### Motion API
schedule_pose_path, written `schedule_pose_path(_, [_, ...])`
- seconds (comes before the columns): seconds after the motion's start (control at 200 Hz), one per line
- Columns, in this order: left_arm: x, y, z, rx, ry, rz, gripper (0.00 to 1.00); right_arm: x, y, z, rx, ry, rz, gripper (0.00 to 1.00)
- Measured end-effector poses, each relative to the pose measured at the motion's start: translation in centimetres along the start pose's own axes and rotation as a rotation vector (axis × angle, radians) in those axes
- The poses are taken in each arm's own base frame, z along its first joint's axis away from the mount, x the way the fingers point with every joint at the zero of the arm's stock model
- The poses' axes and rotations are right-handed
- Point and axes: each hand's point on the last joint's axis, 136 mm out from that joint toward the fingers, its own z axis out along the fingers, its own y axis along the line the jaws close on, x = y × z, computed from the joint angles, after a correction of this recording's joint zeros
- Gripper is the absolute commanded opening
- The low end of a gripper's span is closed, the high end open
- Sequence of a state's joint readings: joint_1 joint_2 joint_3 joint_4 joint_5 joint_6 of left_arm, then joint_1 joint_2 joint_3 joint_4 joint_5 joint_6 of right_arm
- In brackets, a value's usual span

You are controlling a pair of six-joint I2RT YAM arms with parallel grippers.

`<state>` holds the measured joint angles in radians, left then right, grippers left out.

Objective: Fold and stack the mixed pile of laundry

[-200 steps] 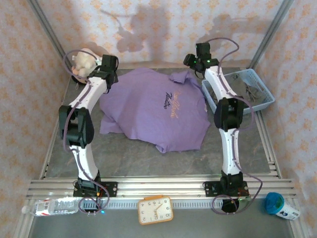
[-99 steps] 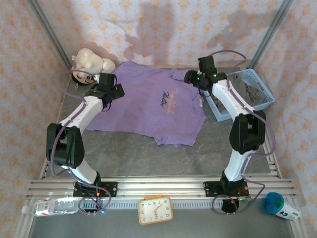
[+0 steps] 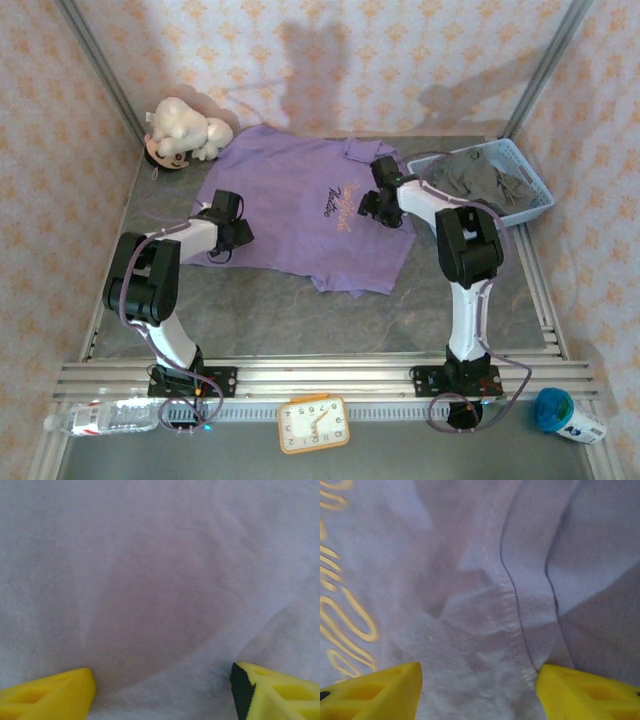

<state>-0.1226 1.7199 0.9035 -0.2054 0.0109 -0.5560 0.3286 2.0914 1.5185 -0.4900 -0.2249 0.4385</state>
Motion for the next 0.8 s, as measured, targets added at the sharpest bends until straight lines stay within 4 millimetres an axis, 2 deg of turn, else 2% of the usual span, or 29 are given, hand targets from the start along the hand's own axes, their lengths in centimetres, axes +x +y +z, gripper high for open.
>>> schedule_pose_path(0.09, [0.3, -0.2, -0.5, 0.046, -0.032, -0.055, 0.74, -2.2, 1.4, 0.4, -0.029, -0.032, 0.014, 0.65])
schedule_pose_path(0.165, [1.1, -0.1, -1.0, 0.073, -0.054, -0.091, 0.75, -4.0, 1.8, 2.0, -0.053, -0.035, 0.041, 0.66])
schedule_pose_path(0.305, [2.4, -0.3, -2.1, 0.109, -0.058, -0.121, 0.87, -8.5, 3.0, 2.9, -0.166, -0.06, 0.095, 0.66])
schedule_pose_path(0.405, [2.2, -1.0, -2.3, 0.126, -0.047, -0.129, 0.95, -10.7, 3.2, 3.1, -0.205, -0.074, 0.1, 0.66])
schedule_pose_path(0.455, [1.9, -1.4, -2.6, 0.131, -0.04, -0.131, 0.97, -11.2, 3.2, 2.8, -0.21, -0.08, 0.091, 0.66])
schedule_pose_path(0.545, [1.2, -2.4, -3.2, 0.145, -0.036, -0.128, 0.99, -11.0, 3.2, 1.9, -0.203, -0.081, 0.059, 0.66])
schedule_pose_path(0.62, [0.3, -4.0, -4.0, 0.174, -0.05, -0.114, 0.99, -9.5, 2.8, 0.4, -0.178, -0.075, 0.024, 0.64])
schedule_pose_path(0.706, [-0.7, -5.9, -5.1, 0.215, -0.074, -0.098, 0.99, -6.6, 2.2, -2.5, -0.14, -0.065, -0.023, 0.6])
schedule_pose_path(0.801, [-1.2, -7.5, -5.9, 0.251, -0.091, -0.083, 0.99, -2.6, 2.2, -7.0, -0.12, -0.079, -0.094, 0.56])
